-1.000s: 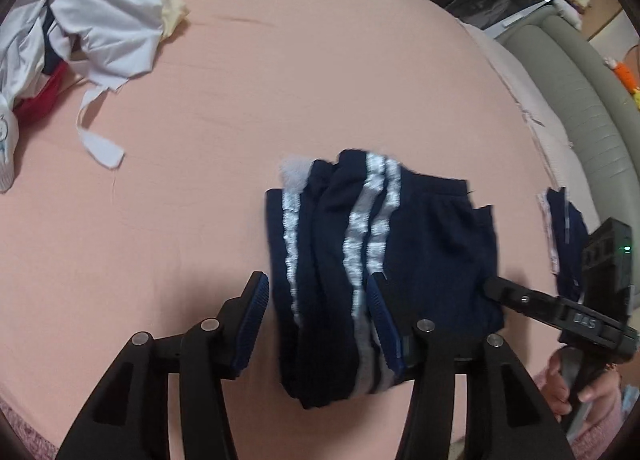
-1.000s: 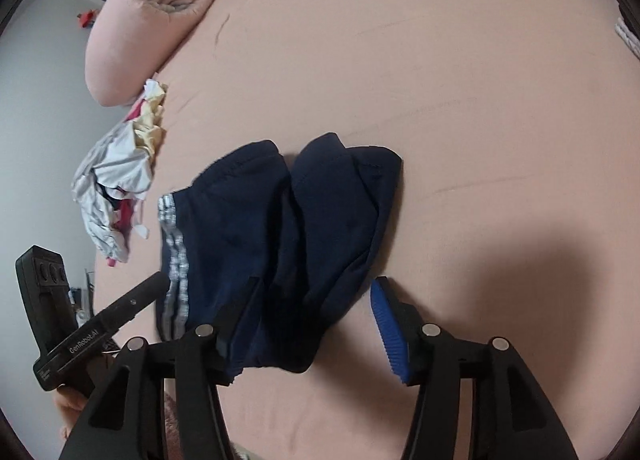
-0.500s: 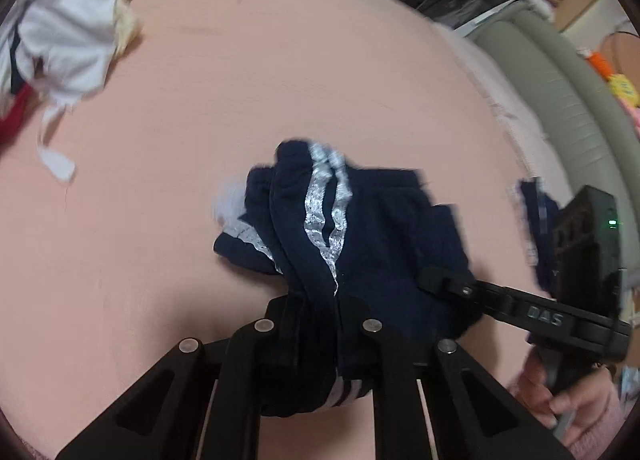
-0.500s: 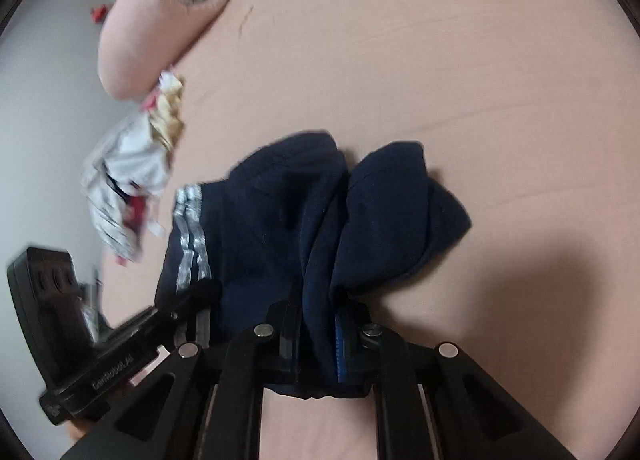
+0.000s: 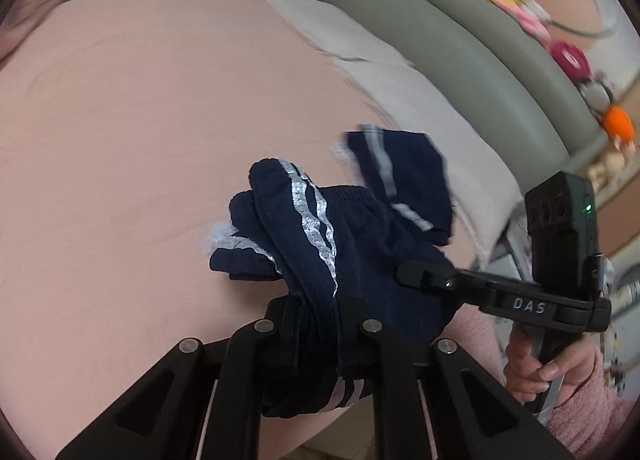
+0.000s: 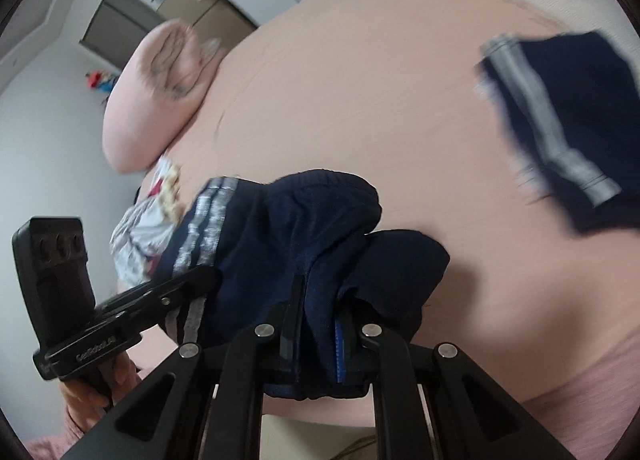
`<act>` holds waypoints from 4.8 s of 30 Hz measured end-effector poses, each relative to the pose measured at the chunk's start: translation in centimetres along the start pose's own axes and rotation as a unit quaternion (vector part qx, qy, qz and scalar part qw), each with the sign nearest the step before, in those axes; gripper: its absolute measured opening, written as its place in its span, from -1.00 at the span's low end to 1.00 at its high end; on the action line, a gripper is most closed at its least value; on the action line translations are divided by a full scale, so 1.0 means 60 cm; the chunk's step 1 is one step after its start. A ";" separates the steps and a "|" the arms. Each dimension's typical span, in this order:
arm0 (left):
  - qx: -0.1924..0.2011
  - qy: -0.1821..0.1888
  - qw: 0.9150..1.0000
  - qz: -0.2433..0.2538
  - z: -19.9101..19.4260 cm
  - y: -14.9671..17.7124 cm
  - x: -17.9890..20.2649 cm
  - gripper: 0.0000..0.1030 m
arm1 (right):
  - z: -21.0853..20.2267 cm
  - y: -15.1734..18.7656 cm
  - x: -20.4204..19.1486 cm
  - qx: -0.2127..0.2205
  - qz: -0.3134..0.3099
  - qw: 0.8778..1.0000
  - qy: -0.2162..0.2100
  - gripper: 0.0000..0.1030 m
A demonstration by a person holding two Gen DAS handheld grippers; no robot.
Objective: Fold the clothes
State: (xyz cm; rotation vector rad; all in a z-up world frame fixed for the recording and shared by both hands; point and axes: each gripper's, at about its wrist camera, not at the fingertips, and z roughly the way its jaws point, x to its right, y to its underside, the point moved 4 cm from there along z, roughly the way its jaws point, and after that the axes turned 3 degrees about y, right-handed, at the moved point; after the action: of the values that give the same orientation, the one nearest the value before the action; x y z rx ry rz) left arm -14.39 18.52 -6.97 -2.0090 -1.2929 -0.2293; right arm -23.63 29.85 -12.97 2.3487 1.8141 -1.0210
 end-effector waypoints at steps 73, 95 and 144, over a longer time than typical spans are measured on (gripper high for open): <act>-0.033 -0.032 0.985 0.164 0.270 -0.188 0.140 -0.05 | -0.090 -0.211 0.450 0.020 -0.015 0.993 0.117 -0.50; -0.074 -0.076 0.976 0.190 0.323 -0.206 0.139 -0.69 | -0.076 -0.202 0.462 0.029 -0.018 0.987 0.155 -0.63; -0.015 -0.134 0.987 0.086 0.285 -0.270 0.045 0.19 | -0.093 -0.163 0.257 0.035 -0.021 0.983 0.181 0.43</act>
State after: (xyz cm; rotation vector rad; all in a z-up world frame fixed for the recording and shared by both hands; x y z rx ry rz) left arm -30.69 35.42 -10.23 -2.2206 -1.2712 0.1072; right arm -27.54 48.50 -12.47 2.6974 1.9722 -0.7047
